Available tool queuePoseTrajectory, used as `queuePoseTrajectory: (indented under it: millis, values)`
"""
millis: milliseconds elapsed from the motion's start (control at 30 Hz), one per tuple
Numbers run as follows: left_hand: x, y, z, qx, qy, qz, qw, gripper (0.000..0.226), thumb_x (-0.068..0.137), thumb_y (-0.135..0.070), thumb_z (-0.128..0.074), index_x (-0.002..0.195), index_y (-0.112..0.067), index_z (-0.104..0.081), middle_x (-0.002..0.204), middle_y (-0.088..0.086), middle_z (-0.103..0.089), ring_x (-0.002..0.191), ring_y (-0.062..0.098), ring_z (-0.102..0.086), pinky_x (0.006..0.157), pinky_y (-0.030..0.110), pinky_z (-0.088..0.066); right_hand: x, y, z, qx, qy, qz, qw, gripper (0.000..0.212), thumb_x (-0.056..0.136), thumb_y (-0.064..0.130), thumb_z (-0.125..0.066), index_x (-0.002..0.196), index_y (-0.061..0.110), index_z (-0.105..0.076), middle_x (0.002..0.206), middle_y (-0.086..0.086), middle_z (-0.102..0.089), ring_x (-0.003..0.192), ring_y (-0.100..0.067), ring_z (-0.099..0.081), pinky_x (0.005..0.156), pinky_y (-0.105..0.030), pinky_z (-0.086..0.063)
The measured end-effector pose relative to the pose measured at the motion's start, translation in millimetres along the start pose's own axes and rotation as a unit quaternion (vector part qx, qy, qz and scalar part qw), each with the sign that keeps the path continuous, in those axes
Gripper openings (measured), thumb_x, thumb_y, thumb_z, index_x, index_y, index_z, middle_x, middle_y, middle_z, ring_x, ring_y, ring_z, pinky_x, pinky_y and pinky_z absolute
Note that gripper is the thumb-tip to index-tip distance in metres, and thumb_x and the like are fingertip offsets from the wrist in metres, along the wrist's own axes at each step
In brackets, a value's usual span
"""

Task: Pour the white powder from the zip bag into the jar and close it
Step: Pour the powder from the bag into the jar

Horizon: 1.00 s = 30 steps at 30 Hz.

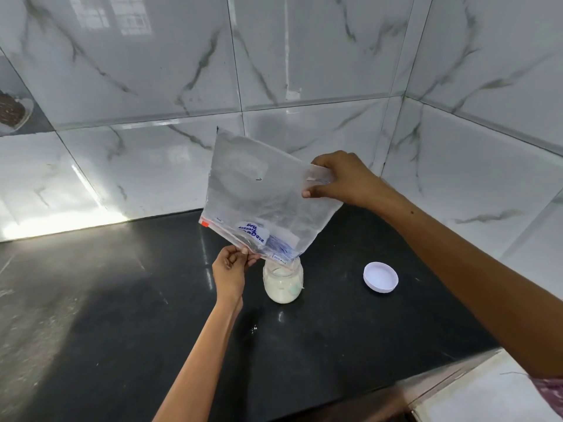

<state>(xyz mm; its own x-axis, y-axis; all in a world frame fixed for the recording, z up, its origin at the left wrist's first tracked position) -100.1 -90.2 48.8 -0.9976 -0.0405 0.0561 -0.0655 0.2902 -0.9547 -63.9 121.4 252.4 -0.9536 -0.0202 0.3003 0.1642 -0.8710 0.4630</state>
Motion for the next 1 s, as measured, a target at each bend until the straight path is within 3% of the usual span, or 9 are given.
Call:
queuePoseTrajectory:
  millis: [233, 433, 567, 767, 900, 1000]
  values:
    - [-6, 9, -2, -0.051, 0.028, 0.031, 0.998, 0.01, 0.084, 0.001, -0.065, 0.094, -0.003, -0.065, 0.082, 0.009, -0.073, 0.077, 0.013, -0.071, 0.07, 0.017, -0.055, 4, 2, 7, 0.029, -0.024, -0.017, 0.999, 0.031, 0.075, 0.022, -0.075, 0.078, -0.007, -0.064, 0.08, -0.023, -0.067, 0.076, -0.032, -0.061, 0.065, -0.034, -0.044]
    - [-8, 28, 2, 0.023, 0.018, 0.06, 0.998, 0.011, 0.084, -0.005, -0.068, 0.082, -0.015, -0.071, 0.059, -0.009, -0.067, 0.056, 0.004, -0.055, 0.048, 0.016, -0.043, -1, -2, 6, 0.032, -0.02, -0.041, 0.998, 0.028, 0.077, 0.021, -0.073, 0.059, 0.013, -0.053, 0.062, -0.001, -0.052, 0.066, -0.019, -0.051, 0.059, -0.03, -0.035]
    - [-4, 24, 5, 0.052, 0.032, 0.041, 0.997, 0.011, 0.088, -0.01, -0.065, 0.085, -0.019, -0.07, 0.063, -0.01, -0.068, 0.055, 0.002, -0.054, 0.047, 0.013, -0.041, -2, -4, 7, 0.038, -0.034, -0.033, 0.998, 0.025, 0.079, 0.024, -0.072, 0.074, 0.002, -0.061, 0.07, -0.005, -0.057, 0.07, -0.021, -0.053, 0.062, -0.03, -0.037]
    - [-4, 14, -2, 0.088, 0.127, 0.007, 0.988, 0.012, 0.093, -0.007, -0.056, 0.102, -0.012, -0.063, 0.082, -0.01, -0.075, 0.075, 0.0, -0.067, 0.07, 0.013, -0.051, -3, -3, 3, 0.021, -0.025, -0.004, 0.999, 0.019, 0.079, 0.026, -0.072, 0.075, 0.012, -0.06, 0.076, -0.001, -0.056, 0.076, -0.02, -0.053, 0.064, -0.029, -0.037]
    - [-1, 12, 0, 0.109, 0.186, 0.015, 0.976, 0.016, 0.094, -0.011, -0.053, 0.109, -0.014, -0.06, 0.099, -0.011, -0.074, 0.095, 0.002, -0.067, 0.081, 0.01, -0.048, -1, -3, 6, 0.021, -0.033, 0.004, 0.999, 0.021, 0.079, 0.027, -0.072, 0.078, 0.009, -0.062, 0.078, -0.003, -0.058, 0.075, -0.021, -0.054, 0.065, -0.029, -0.038]
    - [1, 12, 2, 0.129, 0.216, 0.027, 0.967, 0.02, 0.095, -0.013, -0.053, 0.112, -0.021, -0.059, 0.109, -0.014, -0.071, 0.107, 0.001, -0.062, 0.087, 0.007, -0.045, -2, 1, 7, 0.023, -0.056, 0.016, 0.998, 0.017, 0.08, 0.027, -0.071, 0.077, 0.018, -0.057, 0.081, 0.0, -0.058, 0.077, -0.02, -0.053, 0.066, -0.028, -0.037]
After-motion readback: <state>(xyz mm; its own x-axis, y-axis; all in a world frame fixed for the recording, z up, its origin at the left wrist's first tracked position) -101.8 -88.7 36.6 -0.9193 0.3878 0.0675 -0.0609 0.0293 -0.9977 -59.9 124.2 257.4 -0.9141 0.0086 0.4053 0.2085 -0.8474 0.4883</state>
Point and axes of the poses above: each hand's wrist, its own x-axis towards the middle knuckle, its own z-axis out of the back of the hand, y = z × x, the point moved 6 cm from there along x, towards the middle knuckle
